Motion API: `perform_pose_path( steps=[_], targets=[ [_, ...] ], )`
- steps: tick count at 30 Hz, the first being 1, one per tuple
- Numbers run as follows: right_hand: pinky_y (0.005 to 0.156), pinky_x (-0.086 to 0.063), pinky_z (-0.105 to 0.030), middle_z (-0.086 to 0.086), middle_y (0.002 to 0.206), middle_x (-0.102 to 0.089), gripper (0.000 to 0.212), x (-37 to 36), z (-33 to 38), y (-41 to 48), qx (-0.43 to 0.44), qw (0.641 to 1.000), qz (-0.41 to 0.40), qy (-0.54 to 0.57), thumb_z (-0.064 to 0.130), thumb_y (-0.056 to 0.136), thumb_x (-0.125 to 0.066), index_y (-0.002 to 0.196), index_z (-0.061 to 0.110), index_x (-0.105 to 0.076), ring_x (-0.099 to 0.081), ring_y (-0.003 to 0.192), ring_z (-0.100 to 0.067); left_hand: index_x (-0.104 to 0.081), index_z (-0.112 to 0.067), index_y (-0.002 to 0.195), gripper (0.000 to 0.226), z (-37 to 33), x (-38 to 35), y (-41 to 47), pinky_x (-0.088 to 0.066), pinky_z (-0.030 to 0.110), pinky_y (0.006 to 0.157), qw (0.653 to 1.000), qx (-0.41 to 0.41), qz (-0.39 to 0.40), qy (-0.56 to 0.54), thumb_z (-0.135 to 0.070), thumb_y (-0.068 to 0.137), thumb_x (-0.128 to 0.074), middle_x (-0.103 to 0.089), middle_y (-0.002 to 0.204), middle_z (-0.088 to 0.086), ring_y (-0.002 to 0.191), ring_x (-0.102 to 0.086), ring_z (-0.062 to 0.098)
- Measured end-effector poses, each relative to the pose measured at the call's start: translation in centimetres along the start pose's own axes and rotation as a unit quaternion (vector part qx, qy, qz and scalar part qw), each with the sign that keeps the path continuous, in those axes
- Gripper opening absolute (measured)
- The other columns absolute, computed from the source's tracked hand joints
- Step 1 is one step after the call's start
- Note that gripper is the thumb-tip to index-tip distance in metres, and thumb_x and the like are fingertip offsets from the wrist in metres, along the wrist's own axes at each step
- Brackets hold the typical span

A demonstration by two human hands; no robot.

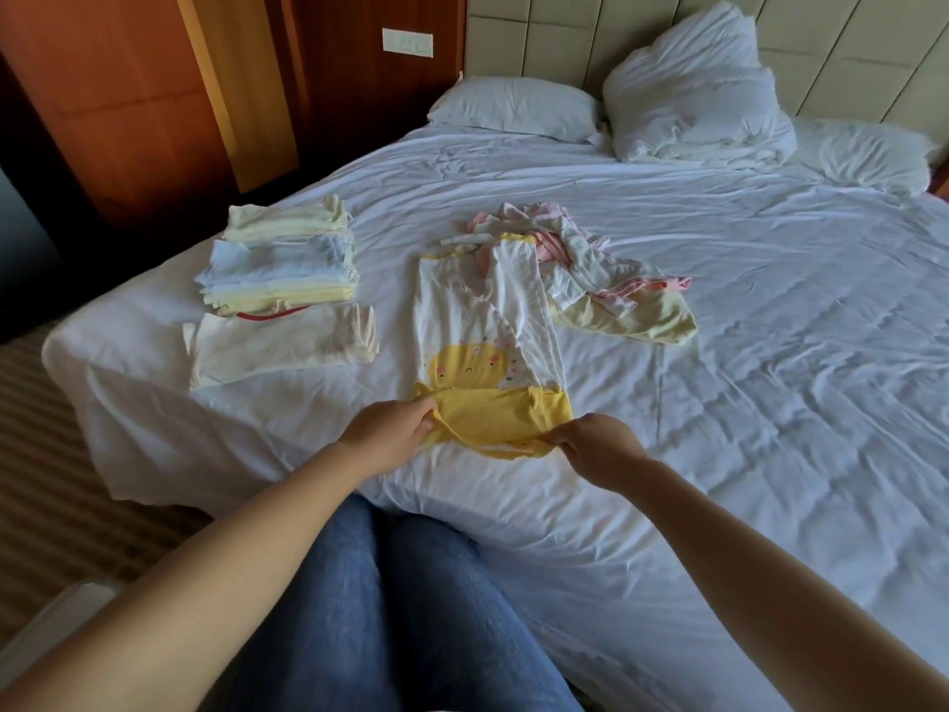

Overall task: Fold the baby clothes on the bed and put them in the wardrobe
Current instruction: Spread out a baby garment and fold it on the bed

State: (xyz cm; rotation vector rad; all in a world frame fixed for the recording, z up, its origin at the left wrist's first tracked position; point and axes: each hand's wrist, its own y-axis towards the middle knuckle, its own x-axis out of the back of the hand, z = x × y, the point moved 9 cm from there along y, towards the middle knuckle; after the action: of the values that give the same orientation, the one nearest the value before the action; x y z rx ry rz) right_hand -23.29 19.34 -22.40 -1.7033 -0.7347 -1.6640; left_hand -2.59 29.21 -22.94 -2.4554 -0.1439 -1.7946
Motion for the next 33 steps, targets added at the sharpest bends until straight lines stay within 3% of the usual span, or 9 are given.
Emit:
perform_pose_path(
  steps=[3, 6, 11, 14, 17, 20, 26, 30, 33],
  targets=[
    [0.092, -0.044, -0.029, 0.003, 0.126, -0.063, 0.034, 0.2, 0.2, -0.6, 0.017, 0.998, 0.054, -0.014, 0.029, 0.103, -0.039, 0.128, 0.033, -0.061, -0.056, 0.117, -0.020, -0.048, -0.026, 0.099, 0.011, 0.0, -0.5, 0.1, -0.045, 0.035, 0.070, 0.997, 0.020, 0.076, -0.006, -0.034, 0.101, -0.041, -0.058, 0.087, -0.003, 0.079, -0.057, 0.016],
    [0.100, -0.043, -0.032, 0.008, 0.130, -0.061, 0.033, 0.1, 1.0, -1.7, 0.045, 0.993, 0.108, -0.024, 0.027, 0.103, -0.041, 0.129, 0.030, -0.062, -0.053, 0.123, -0.017, -0.050, -0.024, 0.085, 0.015, -0.8, -1.2, -0.3, -0.044, 0.033, 0.067, 0.991, 0.029, 0.130, 0.002, -0.033, 0.096, -0.043, -0.060, 0.086, -0.001, 0.076, -0.057, 0.016],
    [0.096, -0.047, -0.027, 0.015, 0.121, -0.065, 0.030, -0.1, 2.0, -3.4, 0.051, 0.983, 0.176, -0.010, 0.022, 0.095, -0.052, 0.117, 0.032, -0.068, -0.057, 0.116, -0.008, -0.060, -0.019, 0.102, 0.020, -2.2, -2.4, -1.7, -0.048, 0.034, 0.074, 0.977, 0.036, 0.208, -0.020, -0.030, 0.091, -0.048, -0.067, 0.098, 0.004, 0.083, -0.060, 0.018],
    [0.087, -0.048, -0.022, 0.016, 0.111, -0.069, 0.026, 0.4, 2.3, -3.9, 0.044, 0.981, 0.186, 0.024, 0.023, 0.088, -0.056, 0.107, 0.031, -0.072, -0.061, 0.107, -0.003, -0.064, -0.024, 0.105, 0.022, -2.8, -2.7, -2.3, -0.050, 0.034, 0.087, 0.971, 0.031, 0.234, -0.051, -0.032, 0.091, -0.048, -0.071, 0.094, -0.010, 0.094, -0.065, 0.013],
    [0.078, -0.040, -0.022, 0.014, 0.109, -0.067, 0.024, 2.7, 2.2, -2.3, 0.030, 0.994, 0.098, 0.036, 0.031, 0.091, -0.052, 0.107, 0.032, -0.070, -0.059, 0.106, -0.008, -0.065, -0.029, 0.098, 0.019, -2.9, -1.7, -1.1, -0.050, 0.033, 0.083, 0.981, 0.031, 0.181, -0.069, -0.037, 0.093, -0.049, -0.070, 0.088, -0.014, 0.095, -0.064, 0.010],
    [0.077, -0.039, -0.024, 0.012, 0.110, -0.067, 0.028, 3.9, 1.9, 0.1, 0.017, 0.998, 0.042, 0.049, 0.030, 0.093, -0.051, 0.115, 0.034, -0.066, -0.059, 0.107, -0.011, -0.064, -0.028, 0.104, 0.021, -3.6, 0.3, 1.2, -0.048, 0.028, 0.076, 0.994, 0.022, 0.104, -0.035, -0.041, 0.095, -0.049, -0.061, 0.098, -0.014, 0.095, -0.059, 0.012],
    [0.097, -0.044, -0.036, 0.006, 0.137, -0.056, 0.040, 5.1, -1.2, 7.3, -0.019, 0.997, 0.016, 0.066, 0.031, 0.093, -0.051, 0.133, 0.036, -0.054, -0.050, 0.126, -0.017, -0.064, -0.027, 0.107, 0.021, -3.7, 3.9, 7.9, -0.046, 0.029, 0.075, 0.997, 0.034, 0.011, -0.061, -0.037, 0.093, -0.051, -0.064, 0.108, -0.010, 0.087, -0.062, 0.013],
    [0.101, -0.043, -0.037, 0.003, 0.140, -0.054, 0.042, 6.7, -4.4, 13.1, -0.039, 0.995, -0.015, 0.088, 0.028, 0.093, -0.051, 0.135, 0.033, -0.052, -0.046, 0.130, -0.018, -0.061, -0.024, 0.115, 0.026, -2.4, 5.0, 14.0, -0.044, 0.028, 0.084, 0.996, 0.049, -0.026, -0.074, -0.034, 0.092, -0.054, -0.061, 0.118, -0.007, 0.108, -0.059, 0.017],
    [0.100, -0.041, -0.037, 0.002, 0.140, -0.053, 0.042, 7.1, -6.5, 17.7, -0.050, 0.994, -0.022, 0.090, 0.027, 0.094, -0.050, 0.136, 0.031, -0.051, -0.044, 0.132, -0.018, -0.060, -0.028, 0.120, 0.030, -1.6, 4.8, 18.6, -0.044, 0.028, 0.085, 0.995, 0.034, -0.052, -0.083, -0.038, 0.092, -0.057, -0.059, 0.117, -0.006, 0.110, -0.057, 0.017]
  ],
)
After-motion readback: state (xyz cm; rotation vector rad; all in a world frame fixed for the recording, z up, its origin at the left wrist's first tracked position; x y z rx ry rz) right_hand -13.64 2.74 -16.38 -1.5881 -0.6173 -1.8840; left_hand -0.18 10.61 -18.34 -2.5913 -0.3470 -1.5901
